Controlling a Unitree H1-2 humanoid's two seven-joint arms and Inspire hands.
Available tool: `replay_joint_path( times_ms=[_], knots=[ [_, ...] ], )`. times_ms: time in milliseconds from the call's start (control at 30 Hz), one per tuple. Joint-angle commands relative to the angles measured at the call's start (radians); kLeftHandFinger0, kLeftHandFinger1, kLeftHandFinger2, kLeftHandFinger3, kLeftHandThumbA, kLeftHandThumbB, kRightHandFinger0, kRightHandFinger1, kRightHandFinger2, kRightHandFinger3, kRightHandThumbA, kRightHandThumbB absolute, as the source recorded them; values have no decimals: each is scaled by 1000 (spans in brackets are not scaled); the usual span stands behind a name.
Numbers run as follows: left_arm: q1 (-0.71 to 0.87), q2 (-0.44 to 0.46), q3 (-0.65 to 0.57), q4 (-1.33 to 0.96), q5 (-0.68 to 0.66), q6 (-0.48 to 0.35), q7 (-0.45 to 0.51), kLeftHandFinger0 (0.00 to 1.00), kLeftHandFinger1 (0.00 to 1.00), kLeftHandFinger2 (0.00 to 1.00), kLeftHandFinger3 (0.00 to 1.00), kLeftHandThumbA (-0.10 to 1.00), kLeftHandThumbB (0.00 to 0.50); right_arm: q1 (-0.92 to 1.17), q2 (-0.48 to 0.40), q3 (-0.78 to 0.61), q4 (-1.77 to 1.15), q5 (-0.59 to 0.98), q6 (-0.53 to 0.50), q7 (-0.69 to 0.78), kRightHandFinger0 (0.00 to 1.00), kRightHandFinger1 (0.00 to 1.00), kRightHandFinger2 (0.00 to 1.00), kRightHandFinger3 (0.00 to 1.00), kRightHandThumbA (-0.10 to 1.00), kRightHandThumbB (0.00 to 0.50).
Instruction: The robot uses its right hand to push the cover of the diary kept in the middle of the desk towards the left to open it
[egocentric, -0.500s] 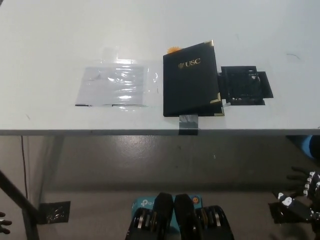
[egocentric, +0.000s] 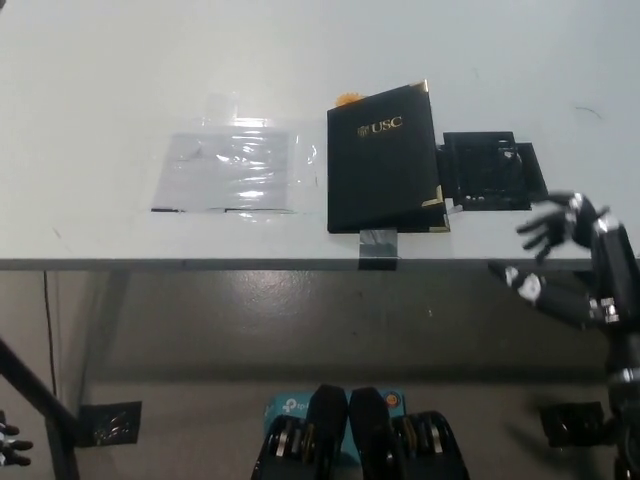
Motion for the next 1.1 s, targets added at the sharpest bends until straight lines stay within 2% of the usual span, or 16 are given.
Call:
replay_joint_path(
  times_ms=[0,67,233,267,300,333,367,400,433,533,600,667,733,833,867,1067],
  knots=[
    [6,10,7,-8,-15,-10,-7,419,432,207,320,500,500,-83,-4,-7,-66,41,65,45,203,319,385,605,1000,133],
    [3,10,5,-3,-16,-19,-8,382,414,198,310,506,500,-113,22,-29,-76,93,120,38,257,327,382,602,1000,125],
    [7,7,3,0,-17,-29,-7,378,412,191,325,518,500,-163,78,-80,-93,167,233,20,386,299,368,646,1000,86],
    [6,5,7,5,-31,-28,-14,373,405,183,316,506,500,-194,107,-106,-57,187,238,-5,393,373,444,702,1000,121],
    [6,5,7,3,-29,-27,-11,372,405,182,312,506,500,-202,116,-116,-47,187,241,-13,396,382,452,707,1000,130],
    [8,2,5,-2,-27,-23,-9,369,404,182,309,508,500,-226,140,-153,-20,214,248,-33,423,441,465,701,1000,191],
    [9,2,4,-1,-28,-26,-10,366,404,181,307,507,500,-239,158,-175,-9,226,263,-49,434,458,468,696,1000,205],
    [9,2,4,-2,-29,-25,-10,364,404,181,304,505,500,-253,171,-196,11,246,265,-57,495,526,520,735,1000,212],
    [10,2,3,-4,-26,-25,-7,369,411,189,305,509,500,-297,213,-267,67,305,294,-102,571,606,635,795,1000,233],
    [19,0,1,-12,-27,-26,-8,390,421,207,308,510,500,-334,248,-342,126,351,309,-122,713,791,834,918,1000,243],
    [18,-1,2,-14,-29,-17,-3,394,426,207,301,506,500,-379,295,-430,197,449,337,-158,809,869,894,967,1000,277],
    [20,0,0,-21,-22,-13,1,403,437,213,298,515,500,-402,324,-481,234,507,343,-169,876,908,925,1000,1000,277],
    [20,-1,2,-26,-23,-11,5,400,431,216,299,513,500,-421,353,-517,264,534,338,-188,887,913,933,1000,1000,252],
    [19,-2,2,-22,-28,-16,0,384,422,216,304,505,500,-448,404,-588,308,603,345,-236,969,954,954,1000,1000,271],
    [19,-2,3,-20,-31,-16,-1,386,423,214,305,504,500,-457,420,-610,335,623,337,-249,1000,980,981,1000,1000,258],
    [22,-2,0,-30,-26,-3,3,445,460,232,316,507,500,-470,474,-649,419,651,307,-268,1000,1000,1000,1000,1000,250]
  ],
)
